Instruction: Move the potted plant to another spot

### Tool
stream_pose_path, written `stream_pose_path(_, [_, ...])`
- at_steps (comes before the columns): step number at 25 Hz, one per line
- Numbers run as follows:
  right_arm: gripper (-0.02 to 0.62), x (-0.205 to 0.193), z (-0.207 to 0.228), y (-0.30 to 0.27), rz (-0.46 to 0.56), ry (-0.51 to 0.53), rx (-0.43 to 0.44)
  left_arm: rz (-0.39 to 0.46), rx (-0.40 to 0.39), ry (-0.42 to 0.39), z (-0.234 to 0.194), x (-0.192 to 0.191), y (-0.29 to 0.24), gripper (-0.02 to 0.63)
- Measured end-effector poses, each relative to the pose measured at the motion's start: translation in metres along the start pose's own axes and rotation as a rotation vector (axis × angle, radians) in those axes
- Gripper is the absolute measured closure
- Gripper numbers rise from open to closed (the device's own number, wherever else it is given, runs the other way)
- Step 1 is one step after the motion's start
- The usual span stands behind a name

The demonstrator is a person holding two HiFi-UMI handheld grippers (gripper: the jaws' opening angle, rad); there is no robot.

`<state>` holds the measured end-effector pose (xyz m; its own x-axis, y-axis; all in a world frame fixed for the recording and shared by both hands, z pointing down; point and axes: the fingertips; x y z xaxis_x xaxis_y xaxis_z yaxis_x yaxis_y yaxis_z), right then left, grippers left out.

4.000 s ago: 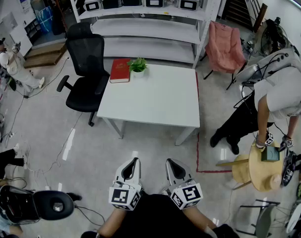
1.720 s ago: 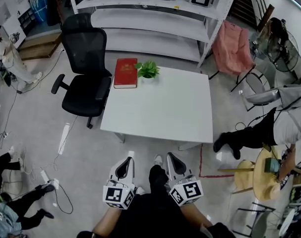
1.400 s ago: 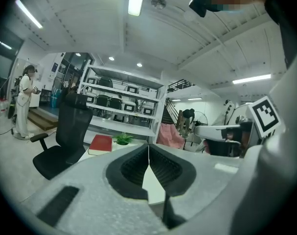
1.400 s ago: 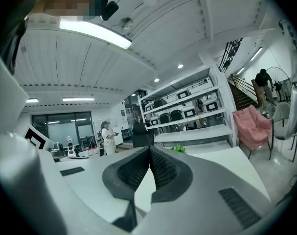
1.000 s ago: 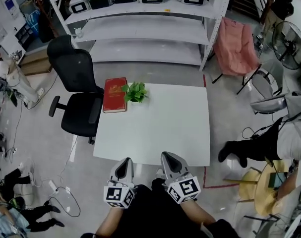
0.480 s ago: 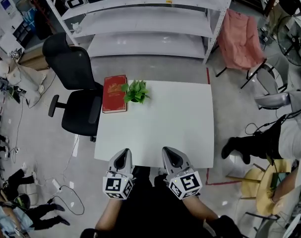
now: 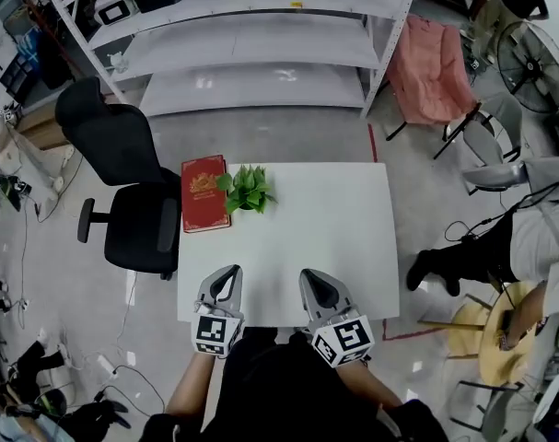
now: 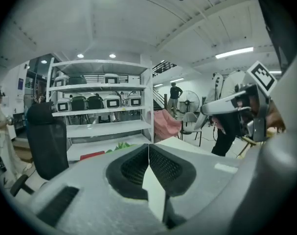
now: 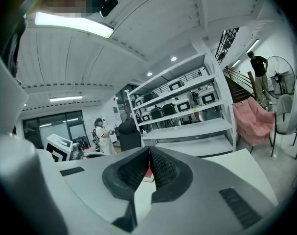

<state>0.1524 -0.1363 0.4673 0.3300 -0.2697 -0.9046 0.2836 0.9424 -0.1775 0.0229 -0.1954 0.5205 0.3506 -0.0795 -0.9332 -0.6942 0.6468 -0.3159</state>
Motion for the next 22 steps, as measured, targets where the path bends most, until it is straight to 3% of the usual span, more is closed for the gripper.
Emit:
stream_pose_path(12, [0.583, -0.001, 0.010, -0.057, -0.040, -0.008, -0.063, -0.167, -0.195, -0.209, -0.044, -0.052, -0.074, 0.588])
stream_pose_path(22, [0.581, -0.009, 0.023, -0.075, -0.070, -0.024, -0.099, -0.304, -0.319, -0.444, -0.057, -0.090, -0.139, 0.586])
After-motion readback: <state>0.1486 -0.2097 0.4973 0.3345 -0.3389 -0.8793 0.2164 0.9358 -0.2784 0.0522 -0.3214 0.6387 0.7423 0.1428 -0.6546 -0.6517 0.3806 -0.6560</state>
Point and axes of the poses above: the fingertips, and each gripper's own axes: y backward along the fingers, z to its right, x out of its top, and after that the axes turned 7 degrees about -y, right-handed
